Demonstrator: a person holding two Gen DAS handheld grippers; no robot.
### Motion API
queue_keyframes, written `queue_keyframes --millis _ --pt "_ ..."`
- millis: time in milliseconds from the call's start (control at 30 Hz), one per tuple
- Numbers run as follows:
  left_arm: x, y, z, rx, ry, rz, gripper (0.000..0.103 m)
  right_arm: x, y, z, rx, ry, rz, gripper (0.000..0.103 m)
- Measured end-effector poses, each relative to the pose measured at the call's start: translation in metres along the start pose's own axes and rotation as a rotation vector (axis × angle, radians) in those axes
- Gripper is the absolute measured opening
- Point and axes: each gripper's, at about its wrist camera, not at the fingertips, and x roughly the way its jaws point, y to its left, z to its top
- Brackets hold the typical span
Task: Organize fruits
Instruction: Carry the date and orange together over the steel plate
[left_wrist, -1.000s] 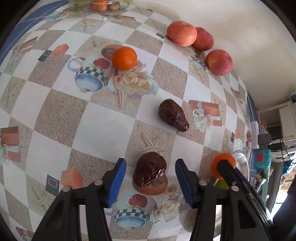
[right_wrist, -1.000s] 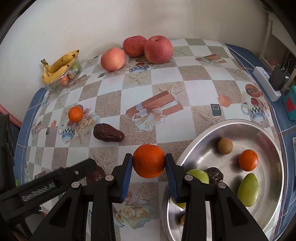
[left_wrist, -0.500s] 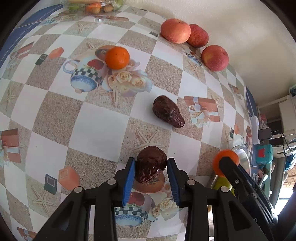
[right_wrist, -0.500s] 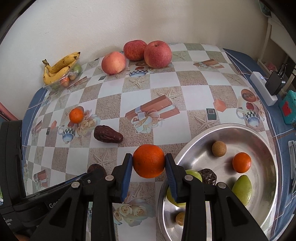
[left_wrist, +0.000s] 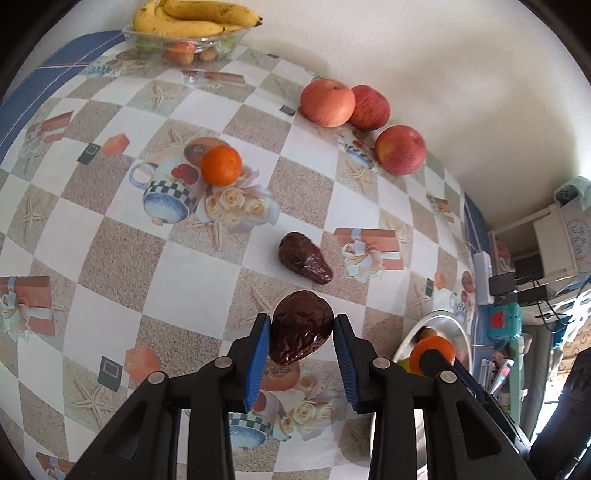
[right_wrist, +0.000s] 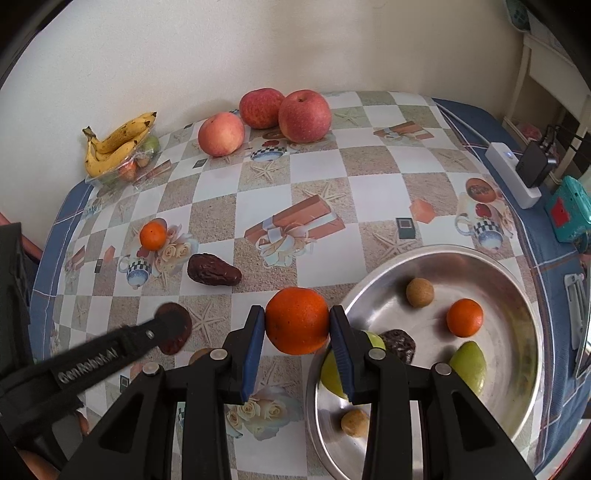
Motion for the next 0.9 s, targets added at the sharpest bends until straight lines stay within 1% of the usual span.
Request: queue_keyframes --millis 500,633,733,900 --pt "-0.014 -0.033 -0.014 0.067 -0.027 -0.045 0.037 -0.036 -0.028 -0.010 0.042 -0.029 -0.026 0.037" --pt "-0.014 -0.046 -0.022 0.092 -0.017 -0.066 0.037 -0.045 -0.037 -0.015 0.058 -0.038 -0.028 0.037" --pt "-0.013 -0.057 -0.028 0.121 -0.012 -0.065 0.037 -0.048 -0.042 -0.016 0.064 -0.040 -0.020 0.037" --pt "-0.006 -0.071 -0.039 0.161 0.006 -0.062 0.037 -0.043 -0.056 -0.019 0.094 -0.014 -0.022 0.037"
